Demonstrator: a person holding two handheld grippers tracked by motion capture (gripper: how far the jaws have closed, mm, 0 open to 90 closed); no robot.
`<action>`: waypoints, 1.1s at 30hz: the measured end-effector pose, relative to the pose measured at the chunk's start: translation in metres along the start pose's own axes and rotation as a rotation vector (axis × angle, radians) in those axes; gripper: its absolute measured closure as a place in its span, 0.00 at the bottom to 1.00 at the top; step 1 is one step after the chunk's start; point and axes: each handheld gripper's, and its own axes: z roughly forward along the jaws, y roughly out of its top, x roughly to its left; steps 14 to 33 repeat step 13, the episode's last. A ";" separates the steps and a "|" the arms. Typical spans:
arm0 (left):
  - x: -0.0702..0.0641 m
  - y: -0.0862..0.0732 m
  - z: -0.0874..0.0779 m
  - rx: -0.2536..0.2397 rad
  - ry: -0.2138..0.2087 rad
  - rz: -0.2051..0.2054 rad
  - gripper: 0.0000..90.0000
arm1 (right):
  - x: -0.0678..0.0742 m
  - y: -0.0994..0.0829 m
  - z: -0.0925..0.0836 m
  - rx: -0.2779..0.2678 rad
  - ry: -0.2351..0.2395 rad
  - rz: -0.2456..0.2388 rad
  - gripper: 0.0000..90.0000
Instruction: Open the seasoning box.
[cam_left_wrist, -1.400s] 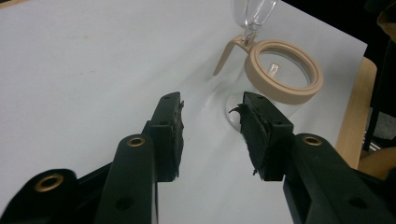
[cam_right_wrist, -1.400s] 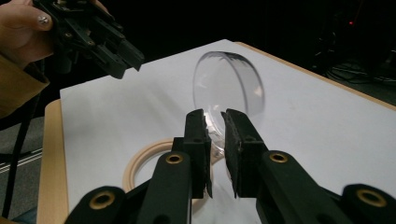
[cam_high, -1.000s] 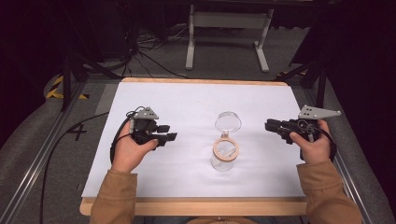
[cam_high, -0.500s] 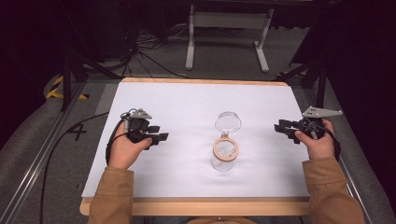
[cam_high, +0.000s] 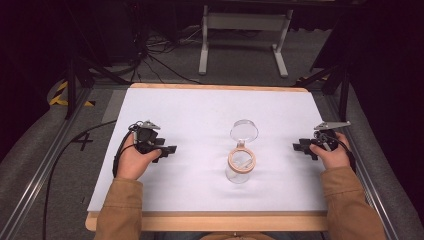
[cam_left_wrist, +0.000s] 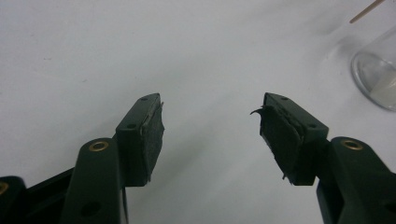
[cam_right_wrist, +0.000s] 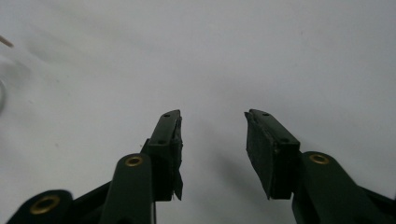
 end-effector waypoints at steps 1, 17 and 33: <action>0.000 0.000 0.000 0.000 0.000 0.000 0.44 | 0.000 -0.001 0.002 0.014 0.000 -0.002 0.62; -0.012 0.010 -0.004 -0.059 -0.058 0.035 0.47 | 0.010 0.004 0.000 -0.022 0.068 -0.005 0.60; -0.012 0.010 -0.004 -0.059 -0.058 0.035 0.47 | 0.010 0.004 0.000 -0.022 0.068 -0.005 0.60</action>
